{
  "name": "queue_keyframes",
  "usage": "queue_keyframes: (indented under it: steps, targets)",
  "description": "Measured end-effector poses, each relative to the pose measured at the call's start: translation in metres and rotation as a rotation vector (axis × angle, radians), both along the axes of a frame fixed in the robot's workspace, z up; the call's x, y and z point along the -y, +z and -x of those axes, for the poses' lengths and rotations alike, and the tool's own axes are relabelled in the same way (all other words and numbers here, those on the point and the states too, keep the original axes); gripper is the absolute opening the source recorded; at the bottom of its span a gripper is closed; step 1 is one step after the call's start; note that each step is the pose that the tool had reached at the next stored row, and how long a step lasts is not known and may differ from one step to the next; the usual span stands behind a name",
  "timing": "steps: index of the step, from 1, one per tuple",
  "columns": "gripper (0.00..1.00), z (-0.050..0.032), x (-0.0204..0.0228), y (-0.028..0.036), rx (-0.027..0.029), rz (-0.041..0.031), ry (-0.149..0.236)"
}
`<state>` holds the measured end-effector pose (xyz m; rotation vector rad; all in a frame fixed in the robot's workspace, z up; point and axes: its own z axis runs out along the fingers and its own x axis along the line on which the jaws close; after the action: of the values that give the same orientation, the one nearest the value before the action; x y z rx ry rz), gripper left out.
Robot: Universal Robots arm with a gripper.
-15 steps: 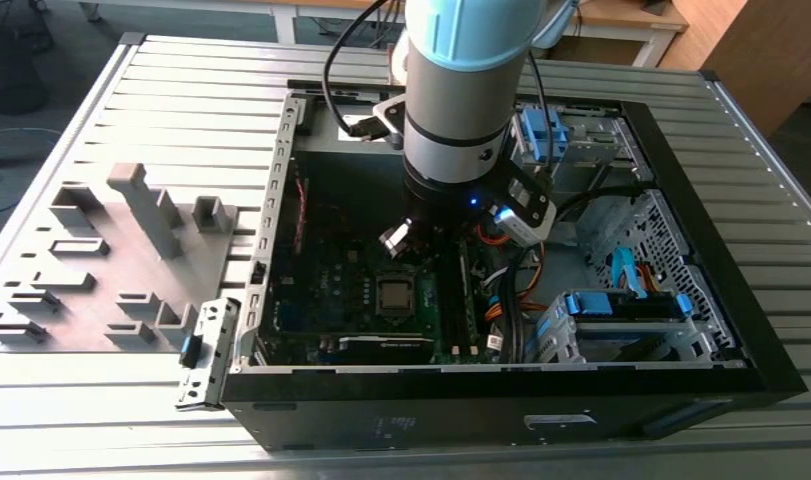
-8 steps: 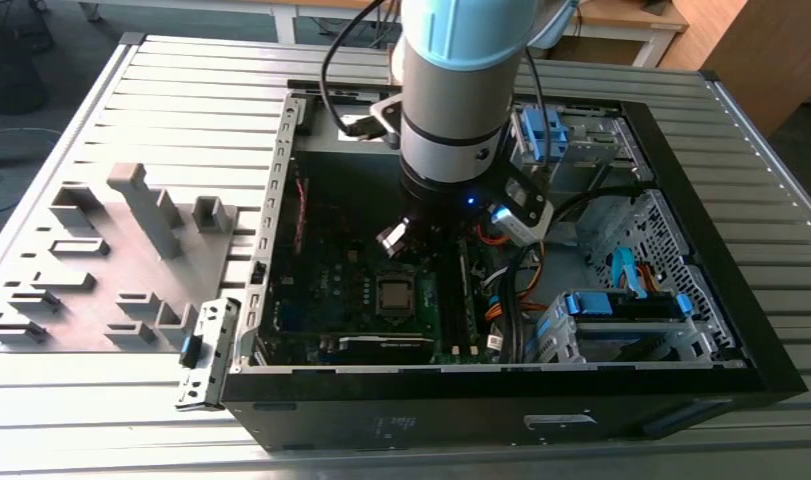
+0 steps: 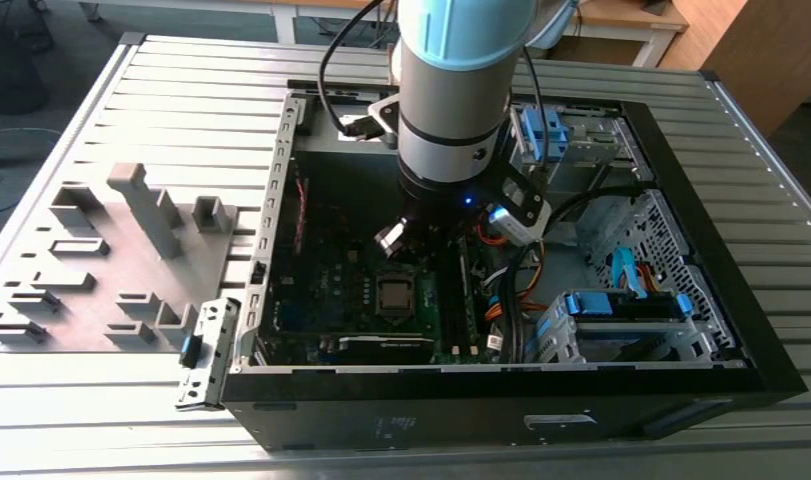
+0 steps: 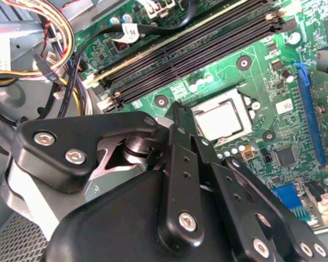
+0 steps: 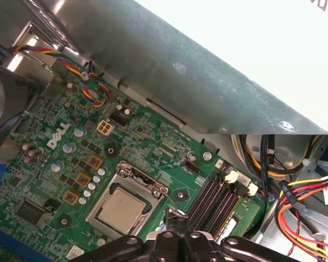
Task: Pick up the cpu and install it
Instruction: 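Close the cpu cover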
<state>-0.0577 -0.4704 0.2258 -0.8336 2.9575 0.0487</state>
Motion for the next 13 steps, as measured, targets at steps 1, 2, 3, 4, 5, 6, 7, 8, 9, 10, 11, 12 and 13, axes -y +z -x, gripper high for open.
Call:
queue_keyframes:
  steps: [1, 2, 3, 4, 5, 6, 7, 8, 9, 10, 11, 12, 13]
  targets:
    - [0.12, -0.0001, -0.0002, -0.0001, -0.0001, 0.0002, 0.0]
    - [0.12, -0.0002, -0.0006, -0.0001, -0.0001, 0.0002, 0.0]
    - [0.12, -0.0003, -0.001, -0.0002, -0.0001, 0.0002, 0.0]
    - [0.12, -0.0004, -0.0016, -0.0004, 0.0, 0.0001, 0.0]
    - [0.12, -0.0005, -0.0021, -0.0005, 0.0, 0.0, 0.0]
    - [0.12, -0.0006, -0.0022, -0.0005, 0.0, 0.0, 0.0]
    - [0.12, -0.0005, -0.0022, -0.0005, 0.0, 0.0001, 0.0]
    - [0.12, -0.0005, -0.0023, -0.0005, 0.0, 0.0, 0.0]
    - [0.12, -0.0005, -0.0023, -0.0005, 0.0, 0.0, 0.0]
    - [0.12, 0.0, -0.0023, -0.0005, 0.0, 0.0001, 0.0]
    - [0.12, 0.001, -0.0024, -0.0005, -0.0001, 0.0001, 0.0]
    - [0.12, 0.0025, -0.0023, -0.0005, -0.0001, 0.0002, 0.0]
    - [0.12, 0.0041, -0.0023, -0.0005, -0.0001, 0.0001, 0.0]
